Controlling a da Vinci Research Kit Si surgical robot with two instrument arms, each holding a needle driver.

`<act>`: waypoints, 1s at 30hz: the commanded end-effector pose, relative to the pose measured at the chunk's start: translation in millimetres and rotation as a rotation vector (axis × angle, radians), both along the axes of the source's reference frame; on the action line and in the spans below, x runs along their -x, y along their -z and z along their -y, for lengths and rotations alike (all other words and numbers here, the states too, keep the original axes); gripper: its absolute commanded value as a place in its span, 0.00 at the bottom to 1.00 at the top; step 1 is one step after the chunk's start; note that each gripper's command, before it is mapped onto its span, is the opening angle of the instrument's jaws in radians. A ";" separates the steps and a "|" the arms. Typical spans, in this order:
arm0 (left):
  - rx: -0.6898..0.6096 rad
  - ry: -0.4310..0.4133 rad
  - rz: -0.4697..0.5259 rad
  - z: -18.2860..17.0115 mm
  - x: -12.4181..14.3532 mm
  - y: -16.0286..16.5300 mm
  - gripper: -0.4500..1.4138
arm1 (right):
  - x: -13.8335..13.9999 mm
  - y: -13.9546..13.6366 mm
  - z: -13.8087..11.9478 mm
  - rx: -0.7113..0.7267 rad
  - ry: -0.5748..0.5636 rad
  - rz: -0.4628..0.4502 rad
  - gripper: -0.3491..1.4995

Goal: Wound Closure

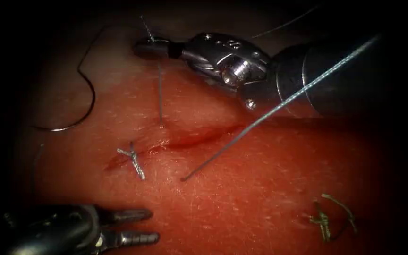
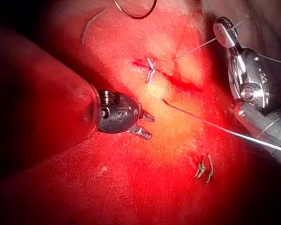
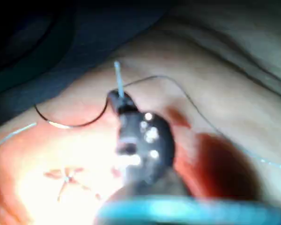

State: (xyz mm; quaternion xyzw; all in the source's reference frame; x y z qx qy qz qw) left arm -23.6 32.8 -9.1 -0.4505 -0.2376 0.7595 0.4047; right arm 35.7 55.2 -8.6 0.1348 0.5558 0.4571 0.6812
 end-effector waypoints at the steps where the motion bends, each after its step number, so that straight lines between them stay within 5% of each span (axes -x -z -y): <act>1: -0.005 -0.004 0.003 0.8 0.5 -0.5 0.29 | -0.5 -0.9 0.1 0.021 -0.025 0.030 0.85; 9: 0.030 0.010 -0.013 -0.5 0.5 1.3 0.29 | 6.6 0.6 0.7 0.053 -0.046 0.080 0.97; 15: 0.097 0.060 -0.059 -4.1 1.8 3.8 0.46 | 12.0 2.5 4.3 0.046 -0.009 0.114 0.98; 21: 0.152 0.049 -0.104 -6.0 4.9 5.0 0.52 | 12.0 3.2 5.8 0.055 0.037 0.125 0.94; 30: 0.229 -0.050 -0.226 -9.9 12.9 8.2 0.59 | 9.9 -0.2 7.2 0.054 0.080 0.174 0.94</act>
